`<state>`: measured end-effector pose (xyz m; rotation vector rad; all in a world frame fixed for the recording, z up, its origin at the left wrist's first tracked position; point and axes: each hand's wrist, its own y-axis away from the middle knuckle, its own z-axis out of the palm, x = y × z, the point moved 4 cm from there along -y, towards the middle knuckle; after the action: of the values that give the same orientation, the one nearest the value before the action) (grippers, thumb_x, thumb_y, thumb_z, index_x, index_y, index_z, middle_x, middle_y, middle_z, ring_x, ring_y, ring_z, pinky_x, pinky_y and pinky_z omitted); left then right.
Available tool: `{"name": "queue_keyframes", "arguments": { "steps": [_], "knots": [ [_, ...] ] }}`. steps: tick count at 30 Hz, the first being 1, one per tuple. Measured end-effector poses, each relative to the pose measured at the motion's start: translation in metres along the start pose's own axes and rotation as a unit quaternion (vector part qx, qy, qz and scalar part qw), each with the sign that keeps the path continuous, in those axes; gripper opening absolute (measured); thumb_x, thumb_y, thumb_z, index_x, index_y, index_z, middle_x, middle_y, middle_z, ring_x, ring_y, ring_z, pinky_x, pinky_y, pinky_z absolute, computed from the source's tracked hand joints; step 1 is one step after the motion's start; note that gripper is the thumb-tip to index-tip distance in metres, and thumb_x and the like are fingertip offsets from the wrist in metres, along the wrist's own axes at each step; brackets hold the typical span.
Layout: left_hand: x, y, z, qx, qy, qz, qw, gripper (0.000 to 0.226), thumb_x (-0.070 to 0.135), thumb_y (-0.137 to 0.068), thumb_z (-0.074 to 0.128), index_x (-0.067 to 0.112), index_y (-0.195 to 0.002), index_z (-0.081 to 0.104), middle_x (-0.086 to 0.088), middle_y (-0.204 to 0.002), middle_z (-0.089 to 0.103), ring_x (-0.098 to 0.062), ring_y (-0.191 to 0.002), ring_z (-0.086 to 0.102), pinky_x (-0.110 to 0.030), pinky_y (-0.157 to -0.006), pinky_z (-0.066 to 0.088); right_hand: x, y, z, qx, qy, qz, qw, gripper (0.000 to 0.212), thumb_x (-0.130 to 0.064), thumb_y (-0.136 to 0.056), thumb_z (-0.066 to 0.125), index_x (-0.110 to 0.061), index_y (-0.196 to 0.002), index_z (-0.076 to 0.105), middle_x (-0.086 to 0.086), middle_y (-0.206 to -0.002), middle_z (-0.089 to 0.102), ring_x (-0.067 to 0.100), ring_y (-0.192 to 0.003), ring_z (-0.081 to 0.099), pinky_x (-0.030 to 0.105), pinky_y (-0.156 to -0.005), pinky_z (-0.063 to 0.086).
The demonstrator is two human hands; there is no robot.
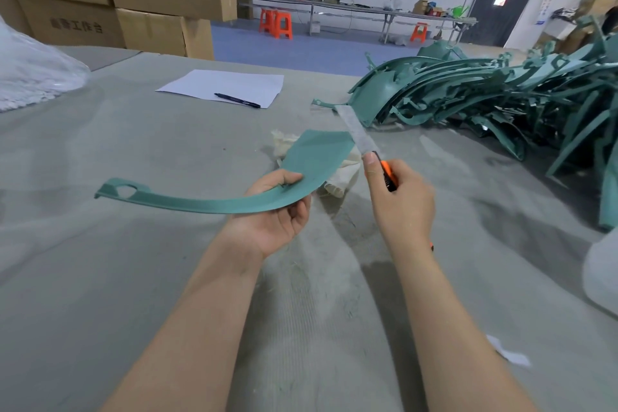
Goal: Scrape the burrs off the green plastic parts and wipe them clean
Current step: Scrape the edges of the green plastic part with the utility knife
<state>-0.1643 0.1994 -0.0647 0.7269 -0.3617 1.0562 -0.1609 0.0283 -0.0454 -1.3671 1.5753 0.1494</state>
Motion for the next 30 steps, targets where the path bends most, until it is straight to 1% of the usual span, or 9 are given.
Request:
{"name": "queue_keyframes", "arguments": {
  "steps": [4, 6, 9, 15, 17, 21, 24, 28, 30],
  "knots": [
    [0.001, 0.001, 0.002, -0.012, 0.040, -0.006, 0.999, 0.012, 0.008, -0.085, 0.051, 0.006, -0.081, 0.062, -0.003, -0.060, 0.062, -0.009, -0.042, 0.056, -0.013, -0.038, 0.044, -0.012, 0.011, 0.012, -0.042, 0.000, -0.044, 0.998, 0.049, -0.059, -0.092, 0.048, -0.025, -0.059, 0.036, -0.006, -0.047, 0.037, 0.009, -0.048, 0.039, 0.029, -0.048, 0.025],
    [0.003, 0.002, 0.001, -0.009, 0.055, -0.001, 0.998, 0.013, 0.008, -0.084, 0.052, 0.004, -0.080, 0.063, -0.004, -0.059, 0.062, -0.009, -0.042, 0.057, -0.014, -0.038, 0.044, -0.017, 0.017, 0.017, -0.063, 0.006, -0.063, 0.996, 0.047, -0.061, -0.091, 0.045, -0.022, -0.064, 0.045, -0.005, -0.049, 0.042, 0.015, -0.051, 0.045, 0.031, -0.050, 0.030],
    [0.005, 0.001, -0.002, 0.000, 0.063, 0.016, 0.998, 0.014, 0.010, -0.087, 0.052, 0.003, -0.079, 0.062, -0.005, -0.059, 0.061, -0.009, -0.043, 0.058, -0.015, -0.039, 0.045, -0.023, 0.022, 0.022, -0.074, 0.008, -0.072, 0.995, 0.053, -0.064, -0.088, 0.042, -0.015, -0.075, 0.056, -0.004, -0.052, 0.046, 0.023, -0.058, 0.051, 0.034, -0.054, 0.037],
    [0.006, 0.000, -0.002, -0.006, 0.074, 0.048, 0.996, 0.010, 0.009, -0.087, 0.054, 0.004, -0.082, 0.062, -0.005, -0.061, 0.062, -0.010, -0.046, 0.059, -0.015, -0.043, 0.048, -0.026, 0.024, 0.023, -0.077, -0.002, -0.069, 0.995, 0.054, -0.065, -0.086, 0.041, -0.014, -0.074, 0.055, -0.004, -0.051, 0.045, 0.022, -0.057, 0.049, 0.034, -0.055, 0.037],
    [0.007, -0.001, -0.002, -0.006, 0.080, 0.055, 0.995, 0.009, 0.008, -0.087, 0.055, 0.005, -0.083, 0.061, -0.005, -0.063, 0.063, -0.010, -0.048, 0.060, -0.015, -0.043, 0.048, -0.026, 0.025, 0.024, -0.083, -0.008, -0.070, 0.994, 0.053, -0.066, -0.085, 0.040, -0.018, -0.071, 0.054, -0.005, -0.051, 0.044, 0.019, -0.055, 0.047, 0.032, -0.053, 0.034],
    [0.007, -0.002, -0.003, -0.004, 0.091, 0.064, 0.994, 0.006, 0.008, -0.088, 0.055, 0.006, -0.085, 0.060, -0.005, -0.065, 0.065, -0.010, -0.049, 0.060, -0.015, -0.044, 0.048, -0.028, 0.028, 0.026, -0.093, -0.007, -0.081, 0.992, 0.048, -0.069, -0.085, 0.038, -0.027, -0.061, 0.039, -0.006, -0.048, 0.041, 0.011, -0.049, 0.042, 0.029, -0.049, 0.027],
    [0.007, -0.002, -0.003, -0.003, 0.098, 0.071, 0.993, 0.008, 0.008, -0.088, 0.054, 0.006, -0.082, 0.059, -0.004, -0.064, 0.065, -0.009, -0.049, 0.060, -0.015, -0.044, 0.048, -0.030, 0.030, 0.028, -0.088, -0.014, -0.084, 0.992, 0.052, -0.075, -0.079, 0.031, -0.027, -0.060, 0.039, -0.006, -0.047, 0.041, 0.010, -0.047, 0.042, 0.027, -0.049, 0.026],
    [0.007, -0.001, -0.001, -0.009, 0.113, 0.078, 0.990, 0.014, 0.007, -0.088, 0.053, 0.005, -0.076, 0.060, -0.004, -0.063, 0.064, -0.010, -0.049, 0.060, -0.015, -0.044, 0.049, -0.031, 0.031, 0.026, -0.082, -0.034, -0.091, 0.992, 0.048, -0.072, -0.082, 0.036, -0.030, -0.058, 0.037, -0.008, -0.045, 0.042, 0.010, -0.047, 0.043, 0.020, -0.048, 0.023],
    [0.007, -0.001, 0.000, -0.014, 0.127, 0.091, 0.988, 0.017, 0.008, -0.090, 0.051, 0.004, -0.075, 0.060, -0.005, -0.064, 0.063, -0.011, -0.050, 0.060, -0.016, -0.047, 0.051, -0.034, 0.035, 0.030, -0.101, -0.030, -0.110, 0.988, 0.046, -0.066, -0.087, 0.044, -0.030, -0.059, 0.041, -0.008, -0.046, 0.041, 0.009, -0.048, 0.042, 0.024, -0.050, 0.027]
  ]
}}
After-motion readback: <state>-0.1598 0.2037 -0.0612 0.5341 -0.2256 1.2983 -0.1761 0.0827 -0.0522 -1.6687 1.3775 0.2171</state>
